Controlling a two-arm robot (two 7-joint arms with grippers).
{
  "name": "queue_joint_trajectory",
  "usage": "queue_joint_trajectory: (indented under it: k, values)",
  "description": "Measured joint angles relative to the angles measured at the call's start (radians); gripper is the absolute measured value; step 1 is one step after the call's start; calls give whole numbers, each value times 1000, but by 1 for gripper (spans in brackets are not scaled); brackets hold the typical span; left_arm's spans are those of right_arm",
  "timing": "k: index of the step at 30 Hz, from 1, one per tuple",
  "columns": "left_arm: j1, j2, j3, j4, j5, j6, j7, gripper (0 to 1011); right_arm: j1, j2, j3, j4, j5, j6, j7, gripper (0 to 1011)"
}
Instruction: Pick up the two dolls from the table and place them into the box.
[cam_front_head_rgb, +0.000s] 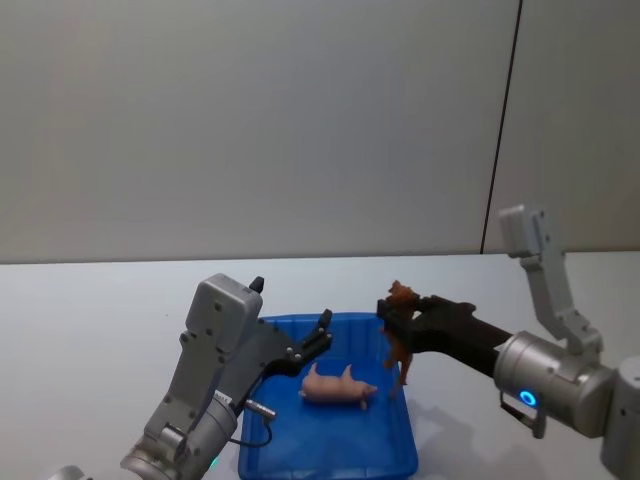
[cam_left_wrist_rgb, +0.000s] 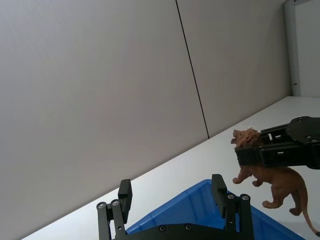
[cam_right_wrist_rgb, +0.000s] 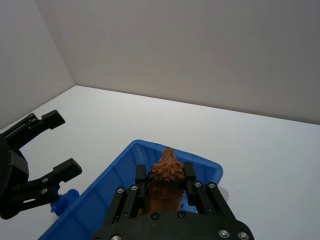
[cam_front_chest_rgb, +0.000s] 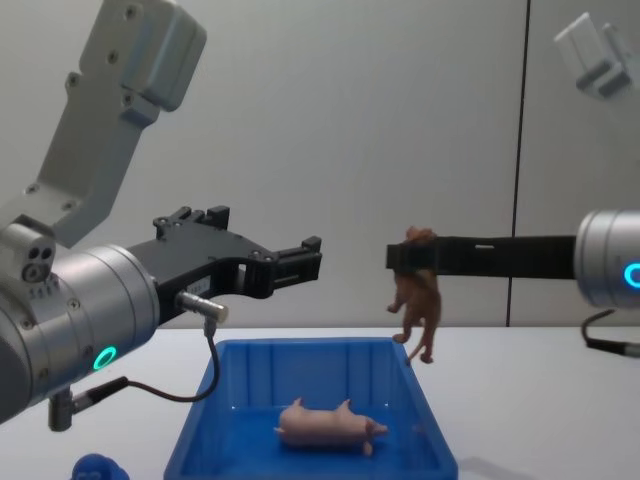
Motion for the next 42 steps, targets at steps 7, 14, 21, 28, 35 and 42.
queue_joint_trajectory:
  k: [7,14,21,28,35,42]
  values:
    - [0,0,0,0,0,0,0,1001,22,-22,-18,39,1,21,10,426]
    - [0,0,0,0,0,0,0,1001,33,-36,-30,76,7,33,26,646]
    - [0,0,0,0,0,0,0,1001,35,-39,-35,92,16,27,42,837]
    - [0,0,0,0,0,0,0,1001,18,-20,-28,75,22,0,50,1001]
    - [0,0,0,0,0,0,0,1001,-26,24,-11,20,22,-31,59,1001]
    - [0,0,0,0,0,0,0,1001,-91,84,10,-49,21,-65,67,1001]
